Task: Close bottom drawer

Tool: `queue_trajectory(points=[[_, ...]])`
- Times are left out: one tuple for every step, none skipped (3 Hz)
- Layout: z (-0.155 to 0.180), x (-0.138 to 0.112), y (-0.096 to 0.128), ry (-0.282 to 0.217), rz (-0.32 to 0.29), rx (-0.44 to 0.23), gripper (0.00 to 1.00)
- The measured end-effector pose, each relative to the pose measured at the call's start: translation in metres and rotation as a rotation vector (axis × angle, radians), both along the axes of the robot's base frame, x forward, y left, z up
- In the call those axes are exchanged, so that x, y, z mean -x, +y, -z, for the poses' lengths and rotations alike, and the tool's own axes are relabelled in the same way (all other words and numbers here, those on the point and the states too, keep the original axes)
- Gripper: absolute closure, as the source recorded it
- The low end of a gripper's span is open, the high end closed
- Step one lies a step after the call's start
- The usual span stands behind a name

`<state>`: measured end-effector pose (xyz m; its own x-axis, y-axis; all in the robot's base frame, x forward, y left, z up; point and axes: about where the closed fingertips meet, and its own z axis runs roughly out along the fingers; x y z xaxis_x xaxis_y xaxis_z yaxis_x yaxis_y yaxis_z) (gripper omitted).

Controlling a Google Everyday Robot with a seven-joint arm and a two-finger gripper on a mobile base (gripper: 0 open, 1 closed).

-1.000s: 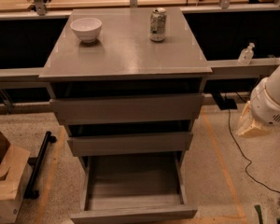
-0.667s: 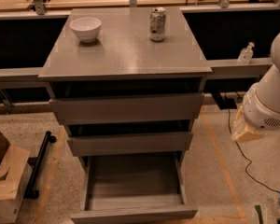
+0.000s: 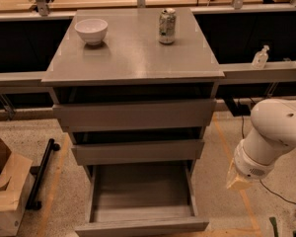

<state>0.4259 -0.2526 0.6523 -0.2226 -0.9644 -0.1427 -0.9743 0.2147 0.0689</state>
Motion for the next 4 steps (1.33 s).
queue_trajectory(points=[[-0.002, 0.003, 0.000, 0.001, -0.002, -0.006, 1.00], [0.019, -0.004, 0.012, 0.003, -0.018, -0.035, 1.00], [0.057, -0.021, 0.022, 0.028, -0.022, -0.108, 1.00], [0.142, -0.023, 0.033, 0.162, -0.010, -0.164, 1.00]])
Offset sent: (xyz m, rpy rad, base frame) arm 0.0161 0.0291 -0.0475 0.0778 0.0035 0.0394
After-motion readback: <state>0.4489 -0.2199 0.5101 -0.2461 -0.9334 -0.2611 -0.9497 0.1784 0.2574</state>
